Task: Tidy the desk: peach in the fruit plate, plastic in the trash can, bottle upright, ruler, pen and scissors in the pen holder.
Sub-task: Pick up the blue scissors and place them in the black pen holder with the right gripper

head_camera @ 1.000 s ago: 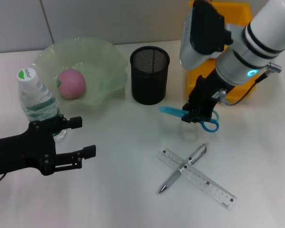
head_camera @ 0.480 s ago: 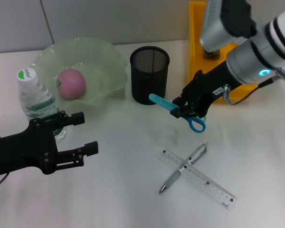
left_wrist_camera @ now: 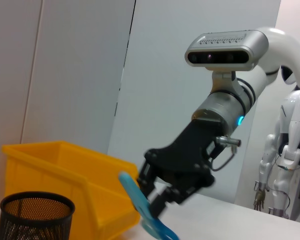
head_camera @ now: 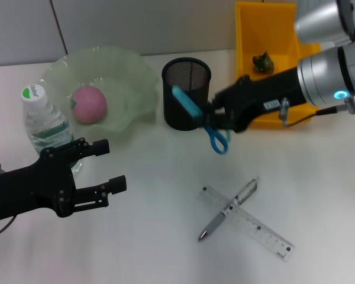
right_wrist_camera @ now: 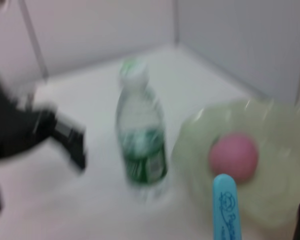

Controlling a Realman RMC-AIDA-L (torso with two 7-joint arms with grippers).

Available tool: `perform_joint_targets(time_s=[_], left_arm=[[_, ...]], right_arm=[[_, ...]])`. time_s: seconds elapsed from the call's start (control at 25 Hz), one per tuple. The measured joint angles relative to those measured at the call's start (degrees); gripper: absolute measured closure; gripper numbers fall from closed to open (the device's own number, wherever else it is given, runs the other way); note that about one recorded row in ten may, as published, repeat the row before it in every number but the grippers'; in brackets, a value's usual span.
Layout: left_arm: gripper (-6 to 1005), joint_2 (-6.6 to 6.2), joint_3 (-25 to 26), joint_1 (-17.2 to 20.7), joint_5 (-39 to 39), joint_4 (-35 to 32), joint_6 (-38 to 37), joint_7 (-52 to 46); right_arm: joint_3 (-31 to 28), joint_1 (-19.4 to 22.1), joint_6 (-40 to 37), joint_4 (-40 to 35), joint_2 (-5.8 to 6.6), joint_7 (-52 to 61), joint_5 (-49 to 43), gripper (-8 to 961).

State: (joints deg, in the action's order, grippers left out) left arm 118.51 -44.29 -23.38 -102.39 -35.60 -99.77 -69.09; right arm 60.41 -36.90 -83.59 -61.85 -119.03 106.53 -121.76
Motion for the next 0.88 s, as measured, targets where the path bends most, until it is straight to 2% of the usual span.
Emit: perform_joint_targets(time_s=[0.12, 0.16, 0.4, 0.64, 0.88], left_arm=[[154, 0.0, -0.14, 0.0, 0.33, 0.0, -0.06, 0.0], [154, -0.01, -0.03, 0.04, 0.35, 0.0, -0.1, 0.0], [154, -0.08, 0.19, 0.31, 0.78, 0.0, -0.32, -0.06], [154, -0.13, 0.17, 0.63, 1.65, 0.01, -0.46, -0.06], [153, -0.08, 0.17, 0.7, 1.76, 0.01, -0.51, -0.04]], right_arm=[[-1.88, 0.5, 4.91, 4.3, -0.03, -2.03, 8.33, 737], [-1.88, 0.5, 4.91, 4.3, -0.03, -2.03, 8.33, 737], [-4.22, 0.91, 7.67, 12.99, -0.01, -9.98, 24.24, 737], [-4.53, 1.35, 10.52, 15.47, -0.07, -12.85, 29.07, 737], [-4.59, 1.4, 16.89, 15.63, -0.05, -13.19, 31.38, 737]])
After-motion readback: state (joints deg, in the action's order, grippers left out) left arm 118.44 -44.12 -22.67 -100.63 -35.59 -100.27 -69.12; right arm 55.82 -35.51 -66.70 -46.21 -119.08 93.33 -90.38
